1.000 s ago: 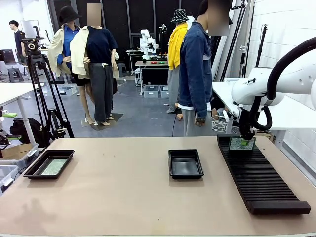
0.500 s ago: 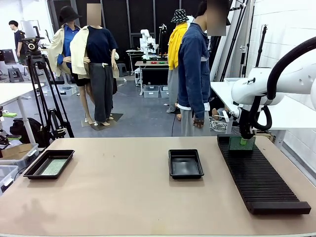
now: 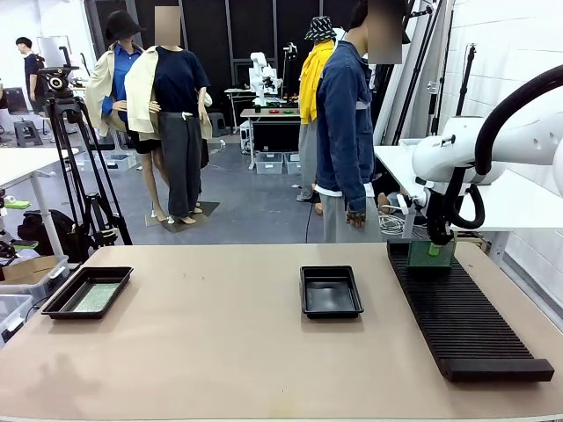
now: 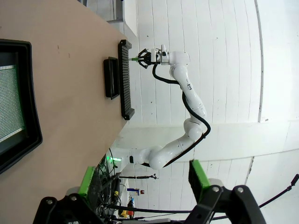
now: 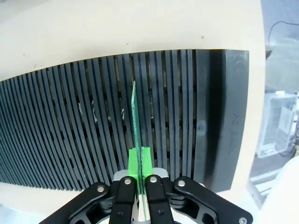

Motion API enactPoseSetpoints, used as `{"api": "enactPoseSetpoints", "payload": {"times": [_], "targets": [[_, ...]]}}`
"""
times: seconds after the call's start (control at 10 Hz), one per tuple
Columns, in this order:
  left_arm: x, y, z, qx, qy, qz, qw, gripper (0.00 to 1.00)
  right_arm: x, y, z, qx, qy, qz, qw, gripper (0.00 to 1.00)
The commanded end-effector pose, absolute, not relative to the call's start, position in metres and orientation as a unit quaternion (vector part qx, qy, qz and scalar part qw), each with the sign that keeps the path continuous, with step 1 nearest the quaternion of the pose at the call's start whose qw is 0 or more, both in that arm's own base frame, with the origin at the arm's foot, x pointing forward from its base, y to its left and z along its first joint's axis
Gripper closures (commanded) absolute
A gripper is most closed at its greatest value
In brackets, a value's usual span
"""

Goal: Inspect and transfer BCBs to ESD trays.
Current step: Pick up the Blank PCB from the PCB Rack and place it in the right ESD tray.

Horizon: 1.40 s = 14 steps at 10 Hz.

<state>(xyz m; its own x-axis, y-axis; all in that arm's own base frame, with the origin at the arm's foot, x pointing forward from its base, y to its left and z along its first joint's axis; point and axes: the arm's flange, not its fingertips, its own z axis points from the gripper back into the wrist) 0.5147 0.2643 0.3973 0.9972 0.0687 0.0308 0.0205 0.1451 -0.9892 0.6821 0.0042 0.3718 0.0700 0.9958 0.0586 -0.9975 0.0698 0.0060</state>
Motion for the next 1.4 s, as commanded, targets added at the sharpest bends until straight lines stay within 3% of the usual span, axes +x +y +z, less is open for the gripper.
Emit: {"api": "enactPoseSetpoints", "payload": {"times": [0.0,0.9,1.3], "targets": [[0.512,0.265,0.398,-0.649,-0.03,0.01,0.76,0.0,0.685,0.006,0.392,0.032,-0.004,0.671,0.741,1.0],[0.512,0.265,0.398,-0.649,-0.03,0.01,0.76,0.0,0.614,0.036,0.468,0.005,-0.017,0.576,0.817,1.0],[0.512,0.265,0.398,-0.649,-0.03,0.01,0.76,0.0,0.574,0.052,0.479,0.08,-0.022,0.411,0.908,1.0]]}}
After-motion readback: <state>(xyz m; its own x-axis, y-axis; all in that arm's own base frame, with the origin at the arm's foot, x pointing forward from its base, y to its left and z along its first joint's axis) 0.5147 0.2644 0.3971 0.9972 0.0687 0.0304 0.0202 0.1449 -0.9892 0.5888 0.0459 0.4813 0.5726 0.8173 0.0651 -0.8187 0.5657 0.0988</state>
